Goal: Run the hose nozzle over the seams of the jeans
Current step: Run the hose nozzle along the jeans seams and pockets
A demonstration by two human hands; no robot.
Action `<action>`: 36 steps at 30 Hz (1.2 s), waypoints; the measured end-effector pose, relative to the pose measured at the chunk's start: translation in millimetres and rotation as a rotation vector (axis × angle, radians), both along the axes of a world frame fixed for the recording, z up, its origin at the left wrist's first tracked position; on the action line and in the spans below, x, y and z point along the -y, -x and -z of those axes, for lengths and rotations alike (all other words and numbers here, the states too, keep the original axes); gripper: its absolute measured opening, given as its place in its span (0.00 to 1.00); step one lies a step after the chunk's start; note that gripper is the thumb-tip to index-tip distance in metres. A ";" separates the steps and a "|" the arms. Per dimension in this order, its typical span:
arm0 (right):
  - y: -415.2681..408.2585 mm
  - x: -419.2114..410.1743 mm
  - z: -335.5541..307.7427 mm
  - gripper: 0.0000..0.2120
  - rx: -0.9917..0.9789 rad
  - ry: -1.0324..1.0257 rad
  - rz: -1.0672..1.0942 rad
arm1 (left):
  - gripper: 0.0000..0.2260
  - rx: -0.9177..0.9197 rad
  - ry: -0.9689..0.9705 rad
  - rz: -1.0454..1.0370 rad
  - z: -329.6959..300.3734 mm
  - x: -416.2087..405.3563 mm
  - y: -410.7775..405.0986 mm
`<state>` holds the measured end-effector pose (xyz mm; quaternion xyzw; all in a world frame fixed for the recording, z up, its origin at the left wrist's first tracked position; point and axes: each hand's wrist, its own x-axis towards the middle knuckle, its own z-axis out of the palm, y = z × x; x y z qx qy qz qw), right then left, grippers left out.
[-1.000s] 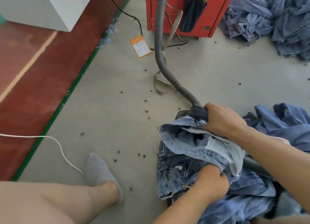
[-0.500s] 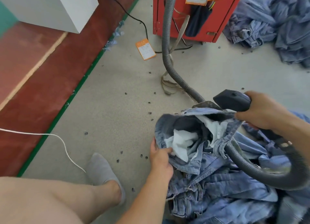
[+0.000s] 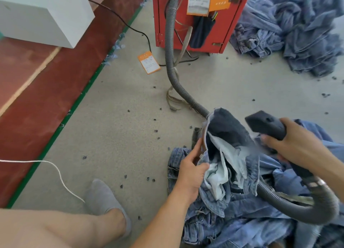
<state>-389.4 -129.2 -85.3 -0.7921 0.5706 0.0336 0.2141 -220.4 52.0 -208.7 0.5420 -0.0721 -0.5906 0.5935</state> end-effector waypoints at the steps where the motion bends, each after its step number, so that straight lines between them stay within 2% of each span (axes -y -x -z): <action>1: 2.0 -2.7 -6.8 0.15 0.065 -0.003 0.015 | 0.36 -0.011 0.007 0.018 -2.9 2.1 1.6; 4: 4.5 -13.2 -29.4 0.16 0.218 -0.141 -0.046 | 0.32 -0.157 0.021 0.005 -8.3 7.1 4.2; 9: -14.4 -39.2 -28.8 0.13 0.135 -0.367 -0.355 | 0.32 -0.331 0.055 0.021 -14.4 3.8 8.0; 11: -26.5 -42.2 -14.7 0.11 0.141 -0.428 -0.400 | 0.27 -0.348 0.058 0.038 -15.7 0.6 13.5; 13: -35.0 -39.9 -4.9 0.09 0.160 -0.400 -0.380 | 0.23 -0.394 0.052 0.038 -13.4 -2.5 16.4; 16: -37.4 -31.7 0.5 0.08 0.192 -0.261 -0.238 | 0.20 -0.415 0.020 0.027 -9.8 -2.5 11.7; 20: -21.8 -20.3 -5.8 0.06 0.248 -0.156 -0.094 | 0.26 -0.449 -0.033 -0.050 -4.9 -1.9 3.2; 22: -14.3 -18.7 -11.8 0.06 0.276 -0.206 -0.099 | 0.23 -0.452 -0.011 -0.061 -4.3 -1.4 0.6; 24: -13.1 -23.3 -14.1 0.05 0.230 -0.284 -0.193 | 0.21 -0.480 0.040 -0.055 -5.8 0.3 -1.5; 28: -33.7 -41.2 -3.6 0.06 0.150 -0.404 -0.362 | 0.25 -0.570 0.106 -0.006 -9.5 1.0 3.5; 33: -47.2 -27.3 1.1 0.06 0.246 -0.158 -0.139 | 0.18 -0.651 0.035 -0.027 -3.0 -6.2 1.5; 35: -38.8 -22.9 -6.0 0.06 0.259 -0.139 -0.113 | 0.16 -0.579 -0.022 0.004 -1.5 -6.0 -5.4; 36: -34.1 -22.1 -9.8 0.06 0.263 -0.134 -0.113 | 0.18 -0.478 -0.080 0.035 1.5 -4.5 -9.3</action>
